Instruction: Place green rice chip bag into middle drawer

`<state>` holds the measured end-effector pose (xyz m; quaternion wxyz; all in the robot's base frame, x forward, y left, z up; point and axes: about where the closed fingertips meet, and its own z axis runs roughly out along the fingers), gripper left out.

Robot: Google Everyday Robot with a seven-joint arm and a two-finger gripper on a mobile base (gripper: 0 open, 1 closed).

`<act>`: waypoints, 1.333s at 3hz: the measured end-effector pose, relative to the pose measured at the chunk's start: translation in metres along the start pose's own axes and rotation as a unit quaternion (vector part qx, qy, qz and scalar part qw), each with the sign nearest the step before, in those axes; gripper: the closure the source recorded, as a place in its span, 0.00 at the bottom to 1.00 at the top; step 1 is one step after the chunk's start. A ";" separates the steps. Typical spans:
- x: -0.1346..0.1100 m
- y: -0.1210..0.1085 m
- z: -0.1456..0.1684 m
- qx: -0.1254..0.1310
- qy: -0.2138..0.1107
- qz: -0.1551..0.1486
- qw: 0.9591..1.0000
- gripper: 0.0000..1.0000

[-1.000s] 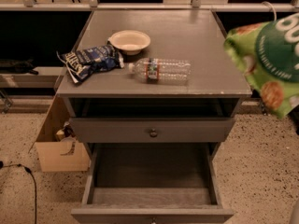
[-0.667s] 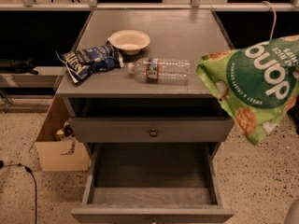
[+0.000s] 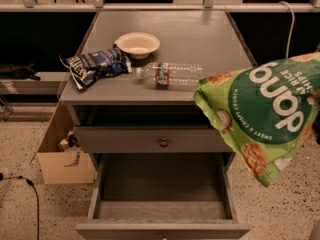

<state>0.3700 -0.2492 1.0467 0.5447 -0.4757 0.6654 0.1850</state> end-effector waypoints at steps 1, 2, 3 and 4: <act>-0.003 0.000 0.011 -0.006 0.005 -0.011 1.000 1.00; 0.007 0.036 0.066 -0.073 0.031 -0.017 0.997 1.00; 0.015 0.083 0.102 -0.136 0.064 -0.055 0.987 1.00; 0.010 0.081 0.104 -0.134 0.054 -0.053 0.988 1.00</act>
Offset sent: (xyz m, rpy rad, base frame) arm -0.0216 0.1515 -0.1054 -0.2383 0.1580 0.3153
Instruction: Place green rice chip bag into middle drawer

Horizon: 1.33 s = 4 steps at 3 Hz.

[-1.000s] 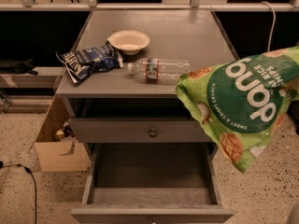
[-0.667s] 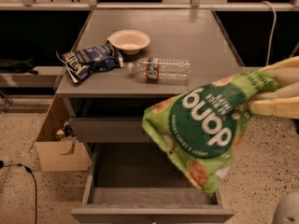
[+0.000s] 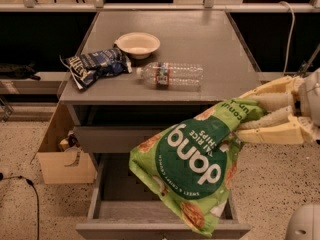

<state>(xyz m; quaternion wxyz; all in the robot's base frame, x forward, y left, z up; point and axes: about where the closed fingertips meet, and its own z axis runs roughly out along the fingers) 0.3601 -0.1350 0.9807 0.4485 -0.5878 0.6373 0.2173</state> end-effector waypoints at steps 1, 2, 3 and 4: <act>-0.016 0.003 0.031 -0.028 -0.024 0.001 0.999 1.00; -0.016 0.022 0.083 -0.077 -0.006 -0.002 0.997 1.00; -0.004 0.032 0.102 -0.096 0.014 0.004 0.995 1.00; 0.006 0.048 0.126 -0.121 0.030 0.009 0.992 1.00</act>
Offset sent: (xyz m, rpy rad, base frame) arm -0.0022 0.1235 -0.0655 -0.0796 0.1296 0.2078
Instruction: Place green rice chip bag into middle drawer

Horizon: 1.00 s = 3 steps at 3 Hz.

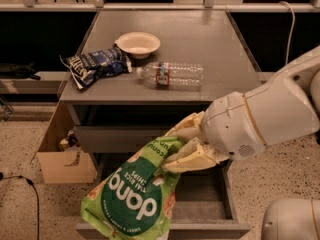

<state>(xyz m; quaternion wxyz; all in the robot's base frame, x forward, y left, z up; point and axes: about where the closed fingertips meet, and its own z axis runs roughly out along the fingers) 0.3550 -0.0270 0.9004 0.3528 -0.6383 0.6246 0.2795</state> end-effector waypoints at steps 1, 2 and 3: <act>0.005 0.004 -0.006 0.002 -0.007 0.011 1.000 1.00; 0.039 0.016 -0.026 0.031 0.028 0.060 0.997 1.00; 0.079 0.035 -0.065 0.087 0.047 0.122 0.988 1.00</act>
Offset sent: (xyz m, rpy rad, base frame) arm -0.0438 -0.1211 -0.0438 -0.1515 0.1297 -0.3327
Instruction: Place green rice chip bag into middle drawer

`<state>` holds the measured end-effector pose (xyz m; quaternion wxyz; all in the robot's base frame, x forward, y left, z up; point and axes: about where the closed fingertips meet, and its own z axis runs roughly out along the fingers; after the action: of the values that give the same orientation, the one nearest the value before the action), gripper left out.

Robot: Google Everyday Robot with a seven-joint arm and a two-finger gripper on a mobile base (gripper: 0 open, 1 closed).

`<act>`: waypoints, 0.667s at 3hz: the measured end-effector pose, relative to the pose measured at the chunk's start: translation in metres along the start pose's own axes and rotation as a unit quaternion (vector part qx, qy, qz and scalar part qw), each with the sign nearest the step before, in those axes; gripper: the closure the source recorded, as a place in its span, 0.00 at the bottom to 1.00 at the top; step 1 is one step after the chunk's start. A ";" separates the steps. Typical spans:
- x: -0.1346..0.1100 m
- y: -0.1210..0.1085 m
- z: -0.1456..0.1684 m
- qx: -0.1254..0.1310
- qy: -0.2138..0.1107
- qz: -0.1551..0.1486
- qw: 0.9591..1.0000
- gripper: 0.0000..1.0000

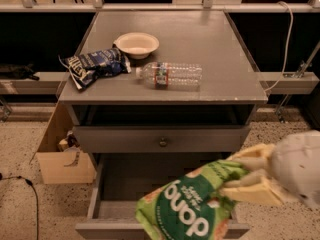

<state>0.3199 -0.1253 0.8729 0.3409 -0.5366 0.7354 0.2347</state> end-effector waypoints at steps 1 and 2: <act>0.049 0.010 -0.049 0.063 0.011 0.056 0.996 1.00; 0.045 0.004 -0.055 0.075 -0.011 0.070 0.995 1.00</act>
Offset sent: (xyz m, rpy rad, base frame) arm -0.0272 -0.0555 -0.0048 -0.0151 0.0075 -0.1505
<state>0.2939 -0.1913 0.8755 0.3709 -0.4539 0.7828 0.2087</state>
